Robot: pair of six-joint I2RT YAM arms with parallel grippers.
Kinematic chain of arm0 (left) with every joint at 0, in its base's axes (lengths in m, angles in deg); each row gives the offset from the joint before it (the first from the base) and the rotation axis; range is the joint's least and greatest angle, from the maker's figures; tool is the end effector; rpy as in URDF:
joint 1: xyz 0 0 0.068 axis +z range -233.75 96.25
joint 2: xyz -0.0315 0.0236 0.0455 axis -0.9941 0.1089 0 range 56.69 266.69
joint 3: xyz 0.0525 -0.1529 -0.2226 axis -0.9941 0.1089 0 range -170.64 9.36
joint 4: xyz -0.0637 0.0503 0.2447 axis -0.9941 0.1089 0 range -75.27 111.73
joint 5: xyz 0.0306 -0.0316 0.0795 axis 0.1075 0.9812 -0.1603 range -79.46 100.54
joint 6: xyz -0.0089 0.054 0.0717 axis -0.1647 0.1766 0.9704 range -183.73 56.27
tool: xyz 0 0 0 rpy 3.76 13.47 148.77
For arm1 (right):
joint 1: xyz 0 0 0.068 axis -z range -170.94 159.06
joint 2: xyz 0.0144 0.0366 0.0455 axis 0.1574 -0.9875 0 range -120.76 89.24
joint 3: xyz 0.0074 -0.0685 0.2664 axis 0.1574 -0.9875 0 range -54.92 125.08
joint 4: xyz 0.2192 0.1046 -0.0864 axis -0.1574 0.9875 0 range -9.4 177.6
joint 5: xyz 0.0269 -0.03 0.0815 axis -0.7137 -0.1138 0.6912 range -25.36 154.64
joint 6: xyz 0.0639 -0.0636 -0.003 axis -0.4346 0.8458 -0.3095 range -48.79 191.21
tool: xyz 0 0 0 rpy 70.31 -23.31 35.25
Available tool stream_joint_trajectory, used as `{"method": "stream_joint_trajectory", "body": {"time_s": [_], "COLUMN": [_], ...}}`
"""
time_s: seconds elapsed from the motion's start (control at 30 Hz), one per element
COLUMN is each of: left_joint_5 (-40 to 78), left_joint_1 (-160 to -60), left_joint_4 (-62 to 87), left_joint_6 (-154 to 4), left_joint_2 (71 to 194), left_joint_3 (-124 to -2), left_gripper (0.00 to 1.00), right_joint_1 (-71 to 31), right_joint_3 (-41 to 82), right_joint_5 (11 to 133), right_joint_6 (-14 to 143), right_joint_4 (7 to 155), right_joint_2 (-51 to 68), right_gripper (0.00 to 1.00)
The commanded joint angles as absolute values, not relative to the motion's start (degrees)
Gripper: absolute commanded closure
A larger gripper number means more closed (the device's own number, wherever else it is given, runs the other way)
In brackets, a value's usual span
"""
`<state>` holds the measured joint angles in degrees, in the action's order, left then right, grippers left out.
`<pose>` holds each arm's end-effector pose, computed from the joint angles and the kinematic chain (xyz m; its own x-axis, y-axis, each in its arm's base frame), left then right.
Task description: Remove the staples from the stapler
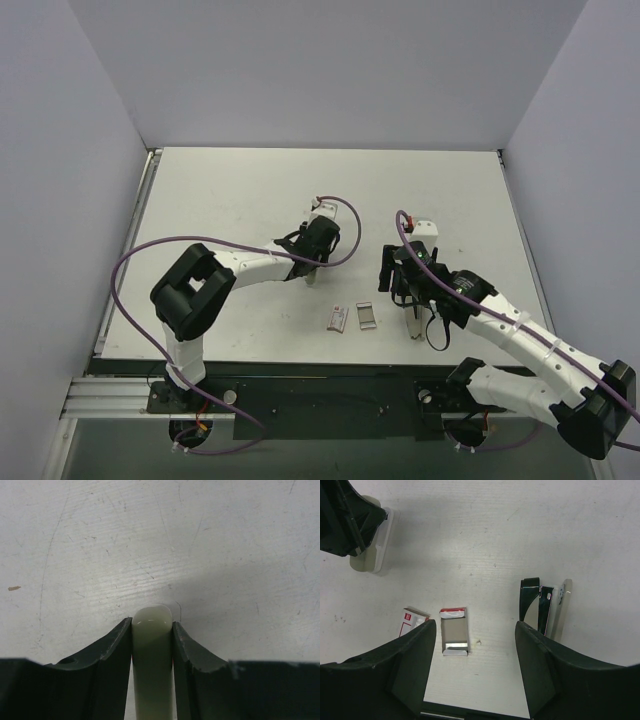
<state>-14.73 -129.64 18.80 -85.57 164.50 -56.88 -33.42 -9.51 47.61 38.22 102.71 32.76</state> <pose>0.3200 -0.2807 0.1469 -0.6263 0.1626 -0.7625 0.2246 0.9742 0.0232 0.1985 0.1497 0.2656 -0.5916 0.1642 -0.7893 -0.1700 0.9316 0.3213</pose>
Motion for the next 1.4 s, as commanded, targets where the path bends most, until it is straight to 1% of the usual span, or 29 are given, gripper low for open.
{"method": "stream_joint_trajectory", "body": {"time_s": [0.0, 0.03, 0.07, 0.1, 0.13, 0.17, 0.27, 0.37, 0.63, 0.8, 0.83, 1.03, 1.23, 1.37], "left_joint_5": [-15.03, -14.95, -14.77, -14.42, -13.63, -13.36, -9.95, -6.43, 9.12, 21.43, 25.53, 41.54, 51.48, 55.97], "left_joint_1": [-129.19, -129.28, -129.19, -129.28, -129.28, -129.28, -129.28, -129.36, -129.36, -129.45, -129.45, -130.07, -130.68, -131.21], "left_joint_4": [18.42, 18.59, 18.68, 18.68, 18.51, 18.51, 17.63, 16.23, 16.31, 15.61, 13.43, 6.66, 0.94, -3.63], "left_joint_6": [-85.26, -84.91, -84.82, -84.21, -83.94, -83.51, -82.10, -80.43, -78.84, -79.63, -79.81, -82.36, -85.78, -88.51], "left_joint_2": [164.27, 164.18, 164.09, 163.92, 163.83, 163.31, 161.81, 157.78, 147.58, 141.61, 140.98, 136.59, 132.89, 131.13], "left_joint_3": [-57.09, -57.26, -57.26, -57.26, -57.18, -57.00, -55.77, -53.93, -50.06, -47.16, -46.55, -42.59, -39.60, -37.41], "left_gripper": [0.66, 0.75, 0.79, 0.88, 0.93, 1.00, 1.00, 1.00, 1.00, 1.00, 1.00, 1.00, 1.00, 1.00], "right_joint_1": [-34.10, -34.10, -34.18, -34.18, -34.18, -34.10, -34.18, -34.18, -34.18, -34.89, -35.06, -36.55, -37.79, -38.40], "right_joint_3": [-7.99, -7.90, -7.90, -7.90, -7.90, -7.90, -7.81, -7.64, -5.35, -5.26, -5.09, -3.68, -2.45, -2.10], "right_joint_5": [47.24, 47.24, 47.16, 47.07, 47.15, 47.24, 47.42, 47.68, 50.49, 56.01, 56.73, 64.11, 74.82, 81.15], "right_joint_6": [37.82, 37.82, 37.82, 37.90, 37.99, 37.82, 38.08, 39.30, 42.91, 48.26, 49.06, 53.02, 55.48, 57.15], "right_joint_4": [102.75, 102.83, 102.84, 102.84, 102.84, 102.84, 102.84, 103.19, 106.08, 106.88, 107.23, 107.93, 108.55, 108.81], "right_joint_2": [32.38, 32.29, 32.29, 32.20, 32.03, 32.03, 32.03, 32.73, 35.28, 38.44, 38.97, 41.87, 44.33, 45.03], "right_gripper": [0.41, 0.41, 0.42, 0.42, 0.42, 0.42, 0.43, 0.43, 0.43, 0.45, 0.45, 0.47, 0.47, 0.47]}}
